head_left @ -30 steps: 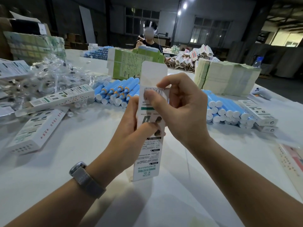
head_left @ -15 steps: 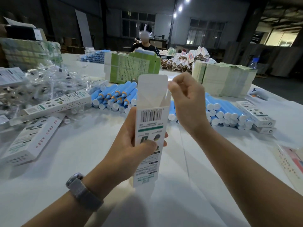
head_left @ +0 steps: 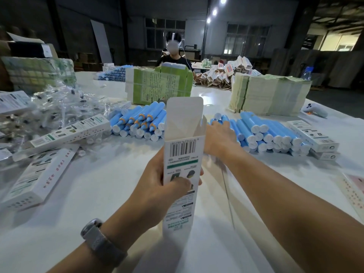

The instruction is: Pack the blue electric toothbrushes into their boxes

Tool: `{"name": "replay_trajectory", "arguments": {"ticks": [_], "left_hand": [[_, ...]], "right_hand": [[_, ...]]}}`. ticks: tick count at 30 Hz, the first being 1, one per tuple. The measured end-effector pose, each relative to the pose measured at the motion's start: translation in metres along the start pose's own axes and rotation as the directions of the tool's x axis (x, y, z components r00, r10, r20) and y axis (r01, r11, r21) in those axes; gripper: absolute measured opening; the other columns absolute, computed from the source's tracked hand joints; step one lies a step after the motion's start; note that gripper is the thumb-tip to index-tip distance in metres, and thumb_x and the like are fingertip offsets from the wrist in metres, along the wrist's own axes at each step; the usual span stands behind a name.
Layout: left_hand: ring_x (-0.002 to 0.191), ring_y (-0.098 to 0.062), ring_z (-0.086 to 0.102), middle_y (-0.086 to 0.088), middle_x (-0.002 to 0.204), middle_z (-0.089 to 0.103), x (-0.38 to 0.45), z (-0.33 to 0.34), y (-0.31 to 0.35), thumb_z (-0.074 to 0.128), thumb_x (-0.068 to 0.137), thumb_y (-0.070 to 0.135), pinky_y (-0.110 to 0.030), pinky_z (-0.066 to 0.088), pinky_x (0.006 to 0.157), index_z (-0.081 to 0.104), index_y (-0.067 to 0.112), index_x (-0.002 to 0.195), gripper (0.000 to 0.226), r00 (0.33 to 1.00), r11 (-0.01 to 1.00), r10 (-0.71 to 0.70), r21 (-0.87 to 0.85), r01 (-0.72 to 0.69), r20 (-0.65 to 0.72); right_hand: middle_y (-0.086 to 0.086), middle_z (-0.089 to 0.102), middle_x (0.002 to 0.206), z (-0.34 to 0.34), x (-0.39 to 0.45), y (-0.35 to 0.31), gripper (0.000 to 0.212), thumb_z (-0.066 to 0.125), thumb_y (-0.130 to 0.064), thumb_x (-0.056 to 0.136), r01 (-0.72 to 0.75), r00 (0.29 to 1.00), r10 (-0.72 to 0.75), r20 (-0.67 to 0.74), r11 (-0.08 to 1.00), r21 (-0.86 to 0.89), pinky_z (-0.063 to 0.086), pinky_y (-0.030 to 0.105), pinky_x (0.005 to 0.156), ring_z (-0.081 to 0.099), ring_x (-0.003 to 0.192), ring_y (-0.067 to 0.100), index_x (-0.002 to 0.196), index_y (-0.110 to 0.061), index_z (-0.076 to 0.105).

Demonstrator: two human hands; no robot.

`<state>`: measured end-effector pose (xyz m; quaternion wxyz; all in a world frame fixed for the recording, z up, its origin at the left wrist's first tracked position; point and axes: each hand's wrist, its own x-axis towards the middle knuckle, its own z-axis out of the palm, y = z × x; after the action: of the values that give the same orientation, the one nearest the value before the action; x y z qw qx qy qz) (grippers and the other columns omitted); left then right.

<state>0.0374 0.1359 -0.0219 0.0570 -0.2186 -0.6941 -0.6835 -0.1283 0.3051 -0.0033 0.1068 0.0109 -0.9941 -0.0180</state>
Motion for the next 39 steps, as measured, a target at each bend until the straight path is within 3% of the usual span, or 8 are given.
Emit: {"name": "replay_trajectory", "arguments": {"ticks": [6,11,16,21,25,29,33,39], "left_hand": [[0.088,-0.023,0.073,-0.001,0.09,0.074,0.0,0.001,0.001,0.062,0.057,0.02,-0.036,0.058,0.074,0.062,0.024,0.106,0.049,1.0,1.0,0.003,-0.007,-0.003,0.003],[0.084,-0.022,0.072,-0.002,0.088,0.073,0.001,0.001,0.0,0.058,0.06,0.012,-0.038,0.059,0.074,0.064,0.027,0.1,0.044,1.0,1.0,-0.003,0.002,0.003,-0.014],[0.082,-0.019,0.073,-0.001,0.087,0.074,0.001,0.003,0.001,0.053,0.062,0.008,-0.024,0.059,0.068,0.07,0.048,0.082,0.048,1.0,0.999,0.021,-0.024,-0.02,0.018],[0.08,-0.019,0.073,-0.002,0.085,0.074,0.001,0.004,0.0,0.052,0.06,0.008,-0.024,0.059,0.065,0.071,0.047,0.079,0.047,0.999,0.998,0.029,-0.052,-0.028,0.013],[0.077,-0.019,0.072,-0.003,0.084,0.074,0.001,0.005,0.0,0.063,0.049,0.025,-0.028,0.059,0.066,0.072,0.04,0.084,0.039,1.0,0.998,0.022,-0.067,-0.021,0.016],[0.077,-0.021,0.067,-0.006,0.084,0.069,0.002,0.004,-0.003,0.064,0.058,0.043,-0.043,0.052,0.075,0.065,0.022,0.097,0.044,0.999,0.997,0.034,-0.075,-0.031,0.033],[0.077,-0.021,0.067,-0.008,0.086,0.069,0.001,0.005,-0.003,0.065,0.057,0.09,-0.038,0.054,0.071,0.06,0.008,0.106,0.096,0.998,0.995,0.049,-0.088,-0.046,0.04],[0.083,-0.021,0.069,-0.006,0.093,0.071,0.0,0.004,-0.002,0.05,0.051,0.102,-0.039,0.057,0.078,0.059,0.012,0.114,0.11,0.999,0.993,0.026,-0.117,-0.02,0.045]], "right_hand": [[0.01,0.048,0.126,-0.009,-0.002,-0.009,0.04,0.053,-0.03,0.094,0.007,0.999,-0.005,-0.04,0.999,0.054,0.041,0.038,0.076,0.052,0.114,0.031,0.129,-0.014,0.045],[0.008,0.054,0.104,-0.023,0.004,-0.006,0.027,0.055,-0.025,0.09,-0.137,0.99,0.122,0.063,0.92,0.368,0.039,0.035,0.065,0.054,0.088,0.026,0.111,-0.009,0.046],[0.007,0.051,0.073,-0.037,-0.004,0.012,0.007,0.052,-0.019,0.085,-0.324,0.928,0.314,0.2,0.417,0.849,0.04,0.029,0.051,0.042,0.052,0.021,0.081,-0.013,0.049],[0.006,0.066,0.093,-0.06,-0.039,0.008,0.04,0.059,-0.013,0.091,-0.138,0.964,0.204,0.17,-0.159,0.977,0.056,0.032,0.065,0.066,0.063,0.02,0.129,-0.013,0.048],[-0.006,0.071,0.074,-0.085,-0.087,-0.001,0.041,0.056,-0.009,0.085,0.086,0.995,0.077,-0.062,-0.365,0.927,0.053,0.032,0.071,0.068,0.069,0.015,0.126,-0.014,0.054],[0.001,0.066,0.086,-0.11,-0.125,0.004,0.024,0.058,-0.01,0.078,0.137,0.987,0.005,-0.163,-0.564,0.814,0.057,0.031,0.065,0.067,0.078,0.015,0.101,-0.018,0.06],[-0.011,0.069,0.08,-0.125,-0.148,0.001,0.04,0.059,-0.008,0.077,0.327,0.902,-0.113,-0.417,-0.453,0.829,0.056,0.03,0.077,0.068,0.082,0.01,0.116,-0.014,0.053],[-0.013,0.063,0.085,-0.128,-0.154,-0.008,0.055,0.07,-0.022,0.075,0.551,0.835,-0.135,-0.534,0.185,0.814,0.055,0.025,0.072,0.065,0.081,0.008,0.119,-0.027,0.038]]}}
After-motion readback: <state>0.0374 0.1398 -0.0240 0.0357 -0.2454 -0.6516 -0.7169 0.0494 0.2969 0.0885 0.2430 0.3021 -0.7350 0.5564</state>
